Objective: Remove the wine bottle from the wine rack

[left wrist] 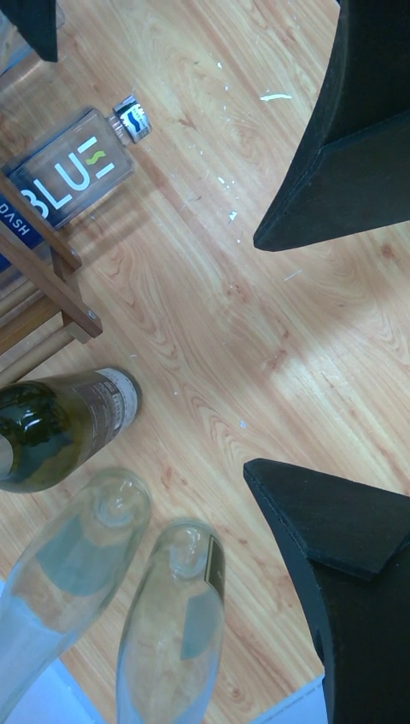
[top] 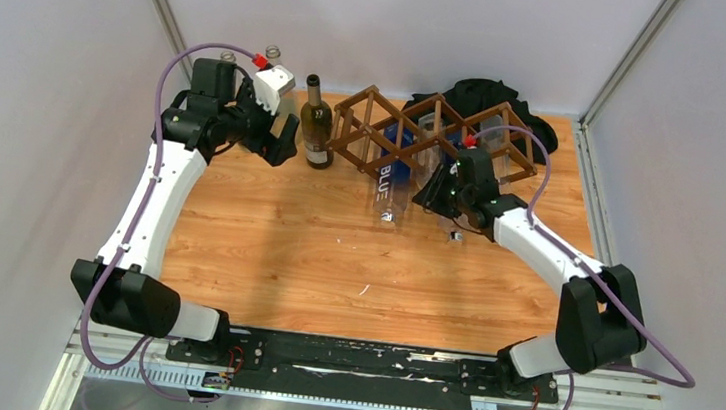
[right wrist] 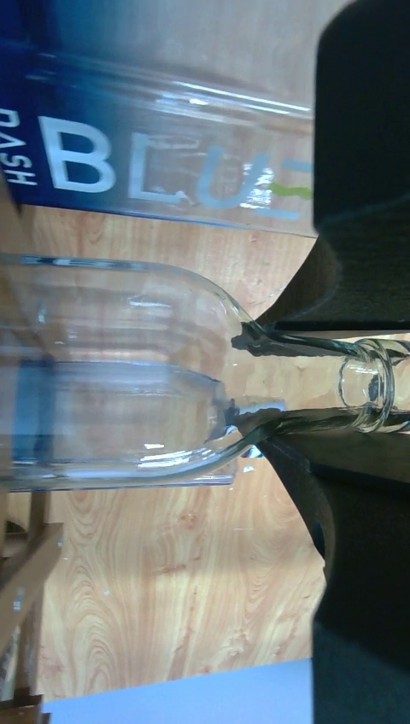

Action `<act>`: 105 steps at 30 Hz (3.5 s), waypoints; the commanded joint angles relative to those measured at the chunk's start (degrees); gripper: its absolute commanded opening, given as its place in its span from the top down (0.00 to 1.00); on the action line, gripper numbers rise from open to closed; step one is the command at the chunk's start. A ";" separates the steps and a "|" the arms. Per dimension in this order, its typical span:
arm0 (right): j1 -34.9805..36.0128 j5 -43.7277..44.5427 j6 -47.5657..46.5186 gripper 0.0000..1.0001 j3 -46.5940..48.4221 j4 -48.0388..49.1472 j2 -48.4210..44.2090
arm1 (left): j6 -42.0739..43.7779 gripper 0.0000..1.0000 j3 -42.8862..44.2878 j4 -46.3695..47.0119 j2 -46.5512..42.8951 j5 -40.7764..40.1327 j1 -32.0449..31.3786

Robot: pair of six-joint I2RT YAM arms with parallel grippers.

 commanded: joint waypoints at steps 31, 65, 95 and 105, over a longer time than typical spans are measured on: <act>2.71 -10.64 2.05 1.00 -8.84 -29.66 -42.04 | 2.79 0.00 -1.63 0.36 -2.96 5.89 0.41; 27.31 -16.07 -4.93 1.00 32.27 -29.31 -0.83 | 32.59 0.00 -26.14 -3.05 -27.86 16.01 -12.13; 34.53 -18.56 -7.89 1.00 43.80 -27.35 9.69 | 31.26 0.48 -28.45 -0.70 -27.07 18.43 -13.21; 29.71 -14.68 -7.58 0.10 38.24 -26.56 5.06 | 28.39 1.00 -23.93 -0.13 -20.49 13.06 -12.06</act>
